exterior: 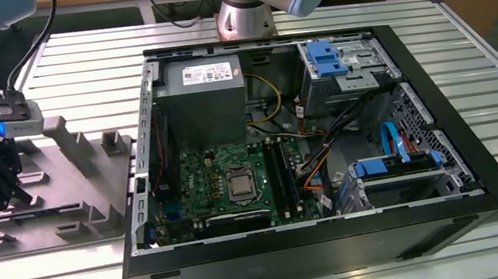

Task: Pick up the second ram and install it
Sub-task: 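Pick up the second ram and move it above second insertion slot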

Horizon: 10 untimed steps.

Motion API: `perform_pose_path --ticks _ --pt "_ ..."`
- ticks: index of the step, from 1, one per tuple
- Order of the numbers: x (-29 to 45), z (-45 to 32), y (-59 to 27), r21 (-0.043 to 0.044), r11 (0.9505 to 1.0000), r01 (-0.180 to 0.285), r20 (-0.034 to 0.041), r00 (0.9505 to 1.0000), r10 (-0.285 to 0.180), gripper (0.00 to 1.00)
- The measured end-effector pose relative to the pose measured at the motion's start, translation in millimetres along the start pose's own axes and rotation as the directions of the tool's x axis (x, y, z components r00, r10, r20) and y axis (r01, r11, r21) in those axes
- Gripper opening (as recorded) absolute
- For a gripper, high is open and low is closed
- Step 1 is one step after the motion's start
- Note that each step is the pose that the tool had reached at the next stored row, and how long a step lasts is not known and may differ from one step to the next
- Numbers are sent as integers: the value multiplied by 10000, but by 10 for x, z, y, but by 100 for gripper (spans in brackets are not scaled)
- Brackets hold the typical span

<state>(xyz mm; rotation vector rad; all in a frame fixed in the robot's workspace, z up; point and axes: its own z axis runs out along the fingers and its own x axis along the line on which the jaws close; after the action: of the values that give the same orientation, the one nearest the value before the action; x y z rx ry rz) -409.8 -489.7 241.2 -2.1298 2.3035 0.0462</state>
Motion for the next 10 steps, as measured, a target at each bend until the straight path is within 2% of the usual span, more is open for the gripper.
perform_pose_path --ticks 5,10 --pt "0 19 -1 4 10000 0 4 10000 0 10" --pt "2 89 -2 1 10000 0 2 10000 0 10"
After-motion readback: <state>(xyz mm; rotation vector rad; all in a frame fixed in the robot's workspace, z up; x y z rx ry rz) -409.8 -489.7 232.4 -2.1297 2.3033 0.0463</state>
